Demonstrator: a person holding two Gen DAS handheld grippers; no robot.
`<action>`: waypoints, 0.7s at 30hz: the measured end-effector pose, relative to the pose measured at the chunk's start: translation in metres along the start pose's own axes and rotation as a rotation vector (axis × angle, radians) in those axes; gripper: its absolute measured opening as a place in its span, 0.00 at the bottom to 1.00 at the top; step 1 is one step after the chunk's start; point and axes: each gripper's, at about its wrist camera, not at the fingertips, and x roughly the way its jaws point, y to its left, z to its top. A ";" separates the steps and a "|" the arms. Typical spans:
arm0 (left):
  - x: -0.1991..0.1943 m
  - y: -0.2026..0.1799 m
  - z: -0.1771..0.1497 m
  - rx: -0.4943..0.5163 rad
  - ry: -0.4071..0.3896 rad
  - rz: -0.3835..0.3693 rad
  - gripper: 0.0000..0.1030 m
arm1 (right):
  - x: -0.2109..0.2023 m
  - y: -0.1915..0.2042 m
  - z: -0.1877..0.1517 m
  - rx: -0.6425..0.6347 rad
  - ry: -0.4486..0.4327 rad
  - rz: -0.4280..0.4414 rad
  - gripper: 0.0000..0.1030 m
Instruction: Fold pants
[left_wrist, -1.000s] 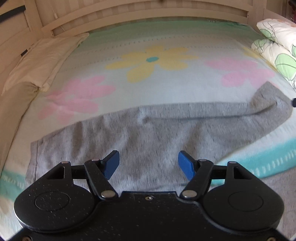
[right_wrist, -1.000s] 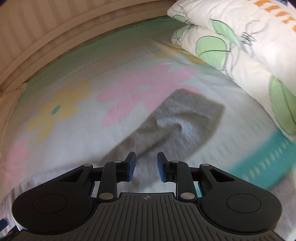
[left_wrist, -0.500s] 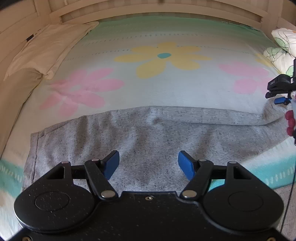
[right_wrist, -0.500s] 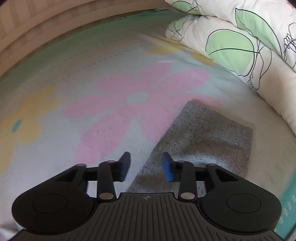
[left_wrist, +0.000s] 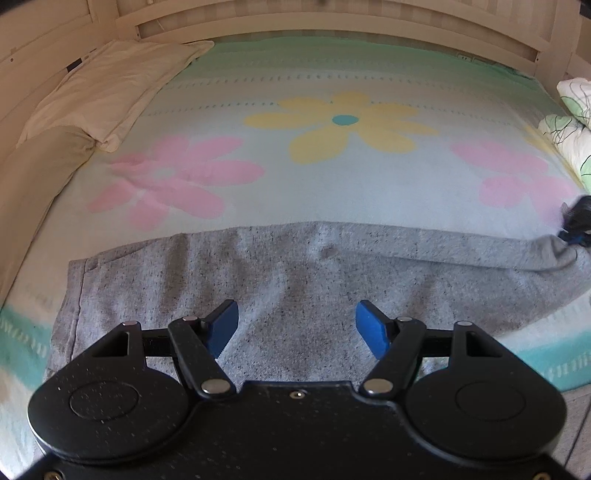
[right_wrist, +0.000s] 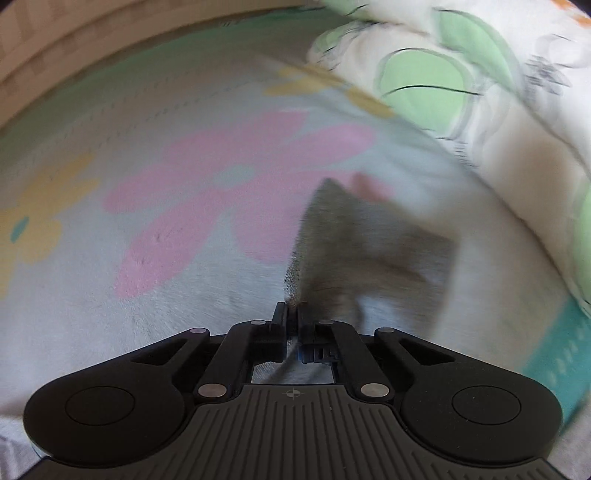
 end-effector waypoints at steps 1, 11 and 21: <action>-0.001 0.000 0.000 0.000 -0.004 -0.002 0.70 | -0.010 -0.011 -0.003 0.021 0.001 0.014 0.05; 0.011 0.001 0.006 -0.039 0.010 -0.029 0.71 | -0.077 -0.069 -0.069 0.109 0.084 0.090 0.05; 0.036 0.020 0.017 -0.156 0.048 -0.030 0.78 | -0.086 -0.080 -0.104 0.117 0.137 0.106 0.05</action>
